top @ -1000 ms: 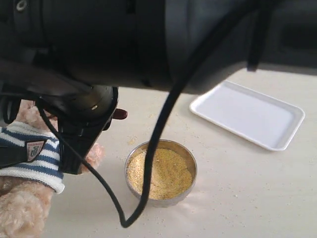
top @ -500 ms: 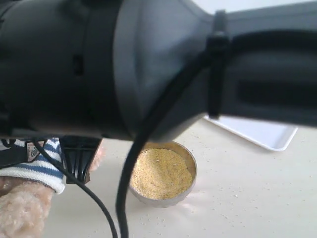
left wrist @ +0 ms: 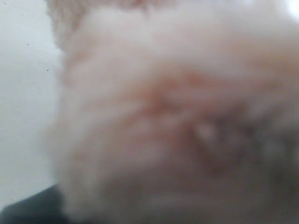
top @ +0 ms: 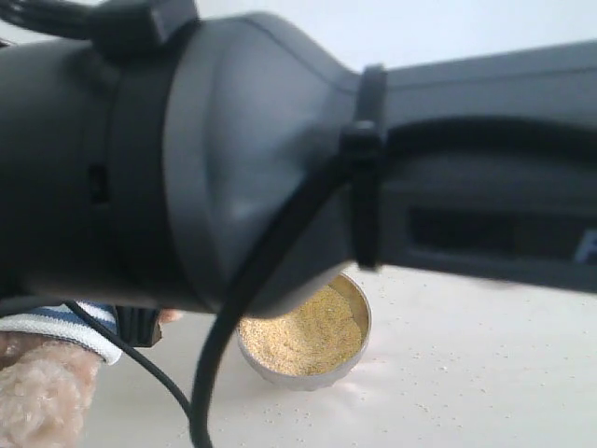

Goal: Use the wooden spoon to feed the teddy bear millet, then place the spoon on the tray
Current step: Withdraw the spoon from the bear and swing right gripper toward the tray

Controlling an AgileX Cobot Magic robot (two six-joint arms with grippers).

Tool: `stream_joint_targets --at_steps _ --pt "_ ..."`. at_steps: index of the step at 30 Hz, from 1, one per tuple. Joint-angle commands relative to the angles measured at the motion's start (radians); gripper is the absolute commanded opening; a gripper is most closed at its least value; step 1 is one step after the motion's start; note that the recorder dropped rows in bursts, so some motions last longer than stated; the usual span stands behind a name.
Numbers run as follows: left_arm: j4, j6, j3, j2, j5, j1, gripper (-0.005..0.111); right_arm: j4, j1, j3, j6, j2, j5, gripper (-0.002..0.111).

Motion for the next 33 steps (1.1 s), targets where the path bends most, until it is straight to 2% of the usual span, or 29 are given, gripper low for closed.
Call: stream_joint_targets --at_steps 1,12,19,33 --pt "-0.018 0.008 0.006 -0.01 0.02 0.002 0.005 -0.023 0.001 -0.005 0.014 -0.005 0.002 0.009" --pt "-0.018 0.008 0.006 -0.01 0.02 0.002 0.005 -0.066 0.02 -0.001 0.051 -0.026 0.002 0.009" --pt "-0.018 0.008 0.006 -0.01 0.02 0.002 0.005 -0.064 0.011 0.135 0.116 -0.094 0.002 0.009" --pt "-0.018 0.008 0.006 -0.01 0.02 0.002 0.005 -0.05 0.009 0.136 0.194 -0.119 0.002 0.009"
